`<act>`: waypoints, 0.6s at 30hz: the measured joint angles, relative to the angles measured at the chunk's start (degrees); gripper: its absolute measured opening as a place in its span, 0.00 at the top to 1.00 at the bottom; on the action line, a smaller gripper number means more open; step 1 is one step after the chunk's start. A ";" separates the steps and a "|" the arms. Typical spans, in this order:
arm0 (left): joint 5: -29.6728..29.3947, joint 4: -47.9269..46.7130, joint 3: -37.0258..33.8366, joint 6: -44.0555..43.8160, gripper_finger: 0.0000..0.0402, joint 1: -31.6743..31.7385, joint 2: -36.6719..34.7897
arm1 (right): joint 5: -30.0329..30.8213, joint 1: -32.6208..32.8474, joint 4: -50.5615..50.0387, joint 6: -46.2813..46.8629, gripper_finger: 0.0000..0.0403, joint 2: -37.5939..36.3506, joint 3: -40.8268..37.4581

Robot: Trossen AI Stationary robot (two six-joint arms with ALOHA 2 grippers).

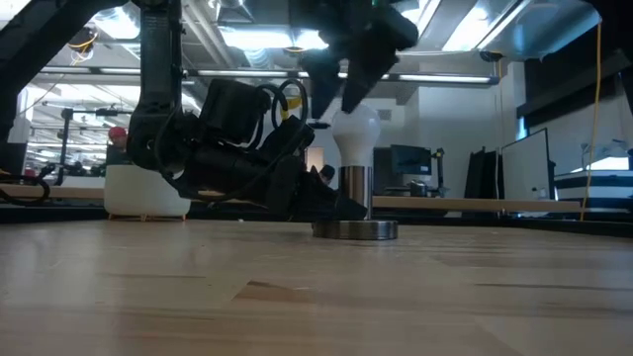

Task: Screw lightbulb
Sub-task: Remove the lightbulb from the lamp

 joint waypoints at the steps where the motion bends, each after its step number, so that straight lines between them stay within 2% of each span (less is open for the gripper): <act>1: 0.00 0.06 0.00 -0.01 0.52 0.00 0.00 | -0.03 0.06 -0.37 0.47 0.15 -0.16 0.25; 5: -0.02 0.02 0.00 0.07 0.52 0.00 0.00 | -0.14 0.06 -2.23 3.77 0.03 0.03 2.06; 10: -0.02 -0.30 0.00 -0.30 0.52 0.00 -0.02 | -0.10 -0.43 -6.05 15.79 0.05 -0.13 8.36; 13: -0.04 -0.38 0.00 -0.28 0.52 0.00 -0.02 | -1.84 -1.45 -7.30 27.25 0.08 -0.10 11.40; 18: -0.04 -0.39 0.00 -0.28 0.52 0.00 -0.02 | -11.55 -5.04 -12.13 54.46 0.10 -0.10 12.20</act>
